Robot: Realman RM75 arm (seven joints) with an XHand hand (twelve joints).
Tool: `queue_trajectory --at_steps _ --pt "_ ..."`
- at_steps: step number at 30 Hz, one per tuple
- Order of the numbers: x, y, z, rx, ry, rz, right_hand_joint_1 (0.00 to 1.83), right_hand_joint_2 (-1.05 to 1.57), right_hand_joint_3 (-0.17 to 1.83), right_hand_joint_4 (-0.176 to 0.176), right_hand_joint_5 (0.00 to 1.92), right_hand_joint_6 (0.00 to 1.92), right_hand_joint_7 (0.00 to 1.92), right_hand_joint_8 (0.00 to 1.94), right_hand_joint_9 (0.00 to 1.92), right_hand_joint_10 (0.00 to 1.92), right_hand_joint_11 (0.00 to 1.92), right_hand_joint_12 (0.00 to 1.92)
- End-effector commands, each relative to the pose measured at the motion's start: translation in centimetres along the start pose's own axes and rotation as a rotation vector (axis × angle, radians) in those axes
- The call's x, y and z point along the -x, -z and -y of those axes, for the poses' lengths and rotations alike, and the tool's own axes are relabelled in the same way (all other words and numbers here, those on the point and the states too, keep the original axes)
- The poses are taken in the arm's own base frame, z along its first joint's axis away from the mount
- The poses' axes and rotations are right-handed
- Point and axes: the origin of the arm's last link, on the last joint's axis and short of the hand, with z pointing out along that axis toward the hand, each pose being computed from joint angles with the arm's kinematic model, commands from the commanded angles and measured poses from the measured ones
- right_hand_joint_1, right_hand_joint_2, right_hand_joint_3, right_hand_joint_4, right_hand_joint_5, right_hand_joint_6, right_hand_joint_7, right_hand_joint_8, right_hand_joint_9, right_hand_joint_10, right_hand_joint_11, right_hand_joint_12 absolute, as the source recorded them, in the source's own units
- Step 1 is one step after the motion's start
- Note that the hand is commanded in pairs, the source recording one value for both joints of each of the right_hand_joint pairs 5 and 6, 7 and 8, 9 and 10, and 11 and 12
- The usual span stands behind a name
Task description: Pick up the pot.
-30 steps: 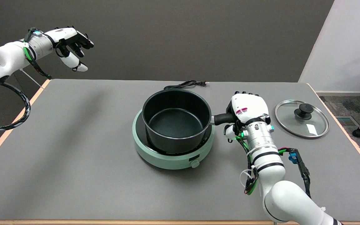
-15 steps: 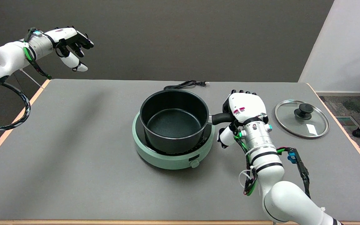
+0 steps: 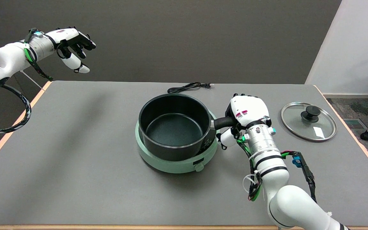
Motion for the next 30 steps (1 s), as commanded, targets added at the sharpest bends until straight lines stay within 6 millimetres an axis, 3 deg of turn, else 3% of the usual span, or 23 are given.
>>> queue_trajectory --at_steps 1,6,8,11,18,30 --pt "0.0 -0.1 0.3 -0.040 0.021 0.000 1.19 0.05 1.15 -0.096 1.71 1.71 1.71 1.71 1.71 1.71 1.71 1.71" --pt "-0.2 -0.4 0.0 -0.027 0.014 -0.006 1.22 -0.01 1.33 -0.103 1.69 1.69 1.69 1.69 1.69 1.69 1.69 1.69" --pt "-0.5 -0.6 -0.1 -0.020 0.005 -0.012 1.26 -0.03 1.61 -0.107 1.70 1.70 1.70 1.70 1.70 1.70 1.70 1.70" --pt "-0.8 -1.0 -0.4 -0.009 -0.013 -0.018 1.28 -0.05 1.82 -0.111 1.69 1.69 1.69 1.69 1.69 1.69 1.69 1.69" --pt "-1.6 -2.1 -1.0 0.010 -0.066 -0.028 1.21 0.31 1.83 -0.117 1.68 1.68 1.68 1.68 1.68 1.68 1.68 1.68" --pt "-2.3 -3.4 -2.3 0.056 -0.112 -0.026 1.22 0.42 1.83 -0.119 1.66 1.66 1.66 1.66 1.66 1.66 1.66 1.66"
